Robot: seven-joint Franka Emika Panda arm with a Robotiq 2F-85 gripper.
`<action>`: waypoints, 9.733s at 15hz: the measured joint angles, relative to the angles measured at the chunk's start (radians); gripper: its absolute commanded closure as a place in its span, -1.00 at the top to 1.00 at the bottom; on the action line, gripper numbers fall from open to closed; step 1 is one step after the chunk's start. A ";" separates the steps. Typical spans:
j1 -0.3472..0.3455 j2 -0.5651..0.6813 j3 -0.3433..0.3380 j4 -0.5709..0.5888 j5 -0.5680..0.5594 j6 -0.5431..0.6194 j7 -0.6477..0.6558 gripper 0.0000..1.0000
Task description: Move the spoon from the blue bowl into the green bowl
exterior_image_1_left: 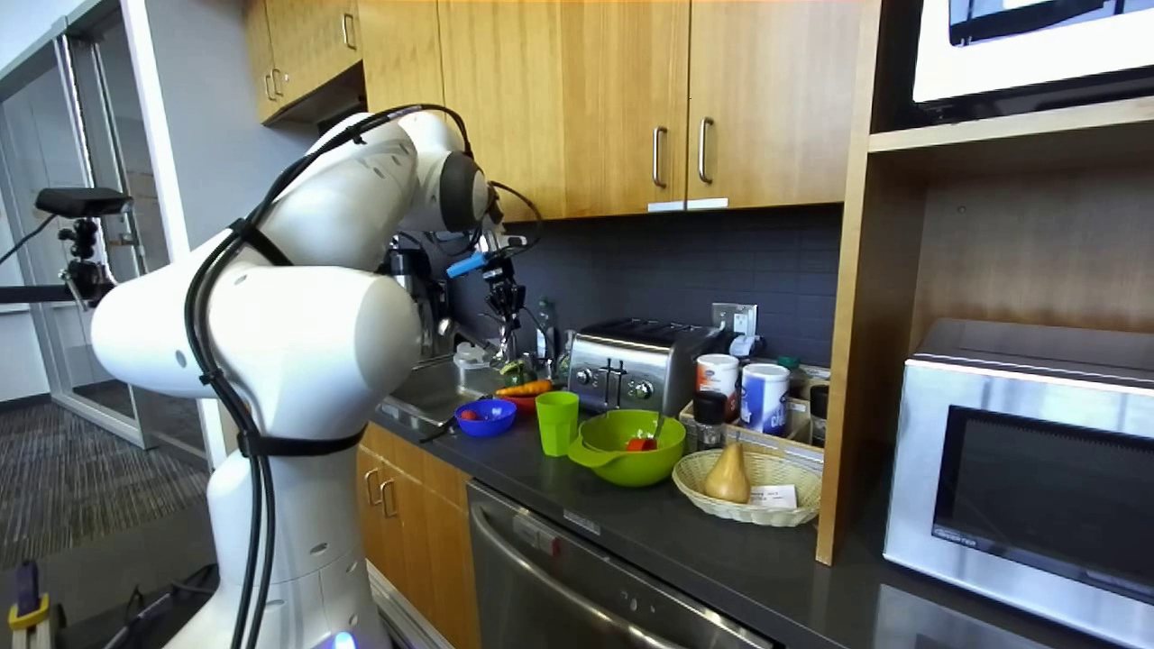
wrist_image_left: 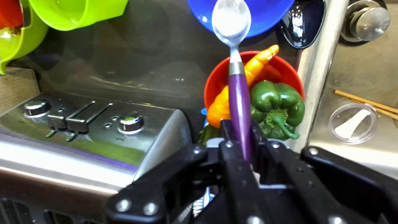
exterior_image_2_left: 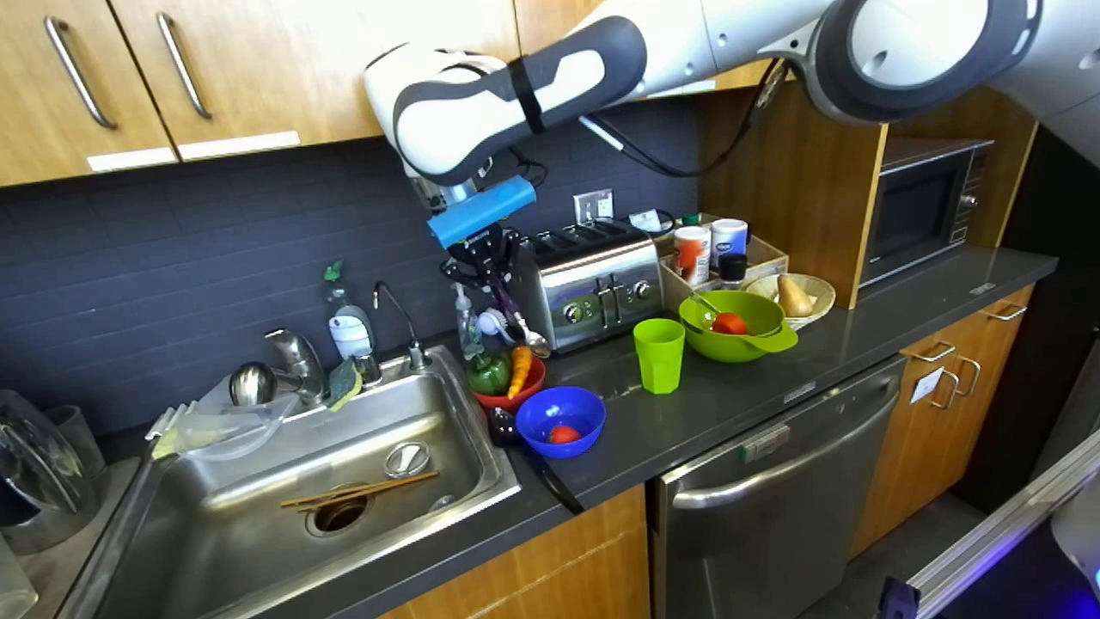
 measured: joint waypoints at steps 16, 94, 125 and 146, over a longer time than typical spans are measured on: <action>-0.066 -0.258 0.001 -0.360 0.038 0.033 0.092 -0.93; -0.541 -0.743 -0.161 -1.347 0.225 0.955 0.013 -0.93; -0.448 -0.534 -0.221 -1.207 -0.036 0.924 0.195 -0.93; -0.424 -0.432 -0.227 -1.073 0.046 0.809 0.195 0.54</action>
